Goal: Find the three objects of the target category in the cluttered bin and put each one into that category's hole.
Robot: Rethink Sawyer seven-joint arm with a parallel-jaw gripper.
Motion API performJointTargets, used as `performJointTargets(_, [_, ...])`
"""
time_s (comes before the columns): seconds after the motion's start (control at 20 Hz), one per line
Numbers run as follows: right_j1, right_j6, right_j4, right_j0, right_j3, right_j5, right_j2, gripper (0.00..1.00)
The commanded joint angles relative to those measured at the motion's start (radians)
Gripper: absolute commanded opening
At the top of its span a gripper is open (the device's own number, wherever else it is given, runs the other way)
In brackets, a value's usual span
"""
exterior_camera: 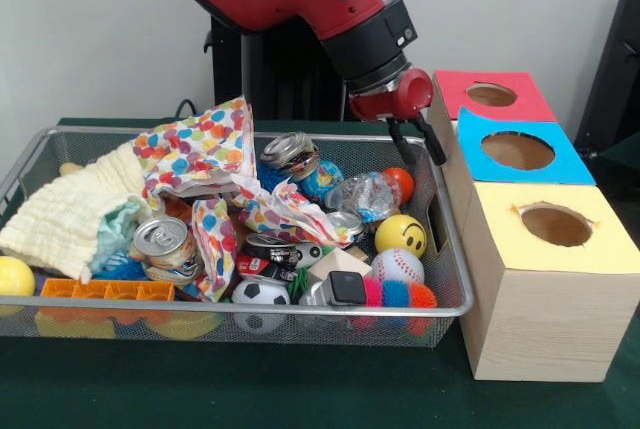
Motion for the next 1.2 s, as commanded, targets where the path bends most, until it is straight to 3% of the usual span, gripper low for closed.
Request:
performJointTargets(0.05, [-0.064,0.274,0.126,0.060,-0.126,-0.102,-0.045,1.00])
performJointTargets(0.8, [-0.132,0.234,0.177,0.101,-0.132,-0.076,-0.149,1.00])
performJointTargets(1.2, [-0.126,0.198,0.141,0.053,-0.139,-0.026,-0.136,1.00])
